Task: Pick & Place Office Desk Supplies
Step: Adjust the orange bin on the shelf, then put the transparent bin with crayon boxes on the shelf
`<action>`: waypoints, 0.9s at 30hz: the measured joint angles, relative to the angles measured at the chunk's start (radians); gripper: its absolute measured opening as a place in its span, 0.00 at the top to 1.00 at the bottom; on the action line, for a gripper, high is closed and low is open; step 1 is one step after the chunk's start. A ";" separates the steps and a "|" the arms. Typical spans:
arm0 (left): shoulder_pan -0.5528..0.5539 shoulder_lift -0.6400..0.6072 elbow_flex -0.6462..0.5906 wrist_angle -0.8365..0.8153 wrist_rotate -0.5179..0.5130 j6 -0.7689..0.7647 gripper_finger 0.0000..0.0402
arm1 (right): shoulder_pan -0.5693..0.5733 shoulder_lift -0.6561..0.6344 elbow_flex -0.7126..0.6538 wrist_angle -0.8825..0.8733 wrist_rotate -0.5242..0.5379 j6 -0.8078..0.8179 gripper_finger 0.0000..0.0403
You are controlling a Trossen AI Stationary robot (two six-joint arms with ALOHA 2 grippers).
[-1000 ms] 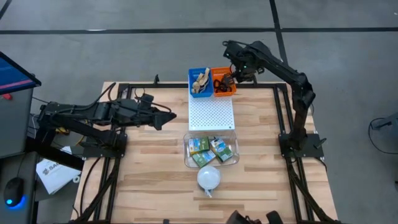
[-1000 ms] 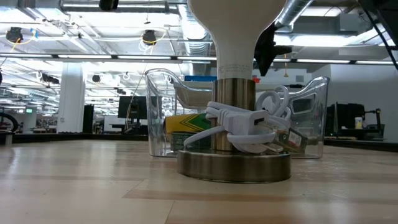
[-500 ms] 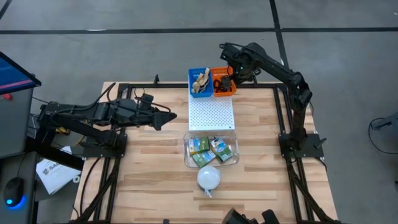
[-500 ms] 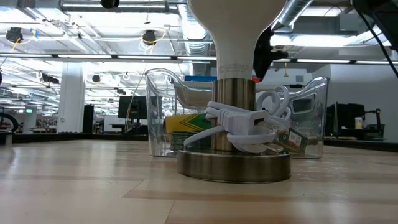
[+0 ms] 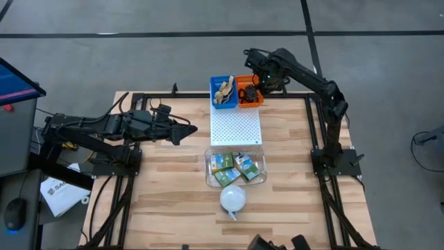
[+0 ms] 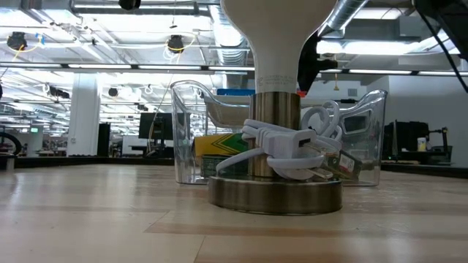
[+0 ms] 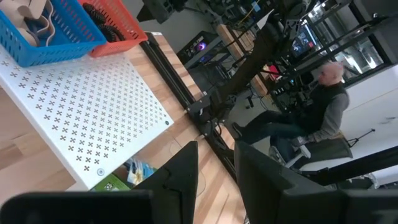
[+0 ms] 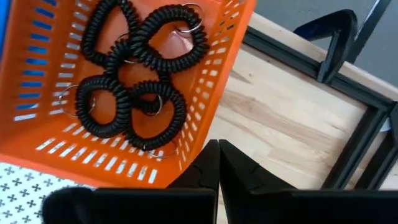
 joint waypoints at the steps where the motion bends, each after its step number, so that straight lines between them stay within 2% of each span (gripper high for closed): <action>1: 0.000 0.000 0.000 0.000 0.000 0.000 0.76 | 0.000 0.000 0.000 -0.002 0.008 0.000 1.00; 11: -0.025 0.000 0.000 -0.001 0.000 0.000 0.76 | 0.002 -0.001 -0.107 0.022 0.004 0.000 1.00; 21: -0.025 0.000 0.000 -0.001 0.000 -0.003 0.76 | 0.012 -0.001 -0.109 0.084 -0.022 0.000 1.00; 27: -0.025 0.000 0.000 -0.001 0.000 -0.007 0.76 | -0.004 -0.003 -0.109 0.051 0.019 -0.013 1.00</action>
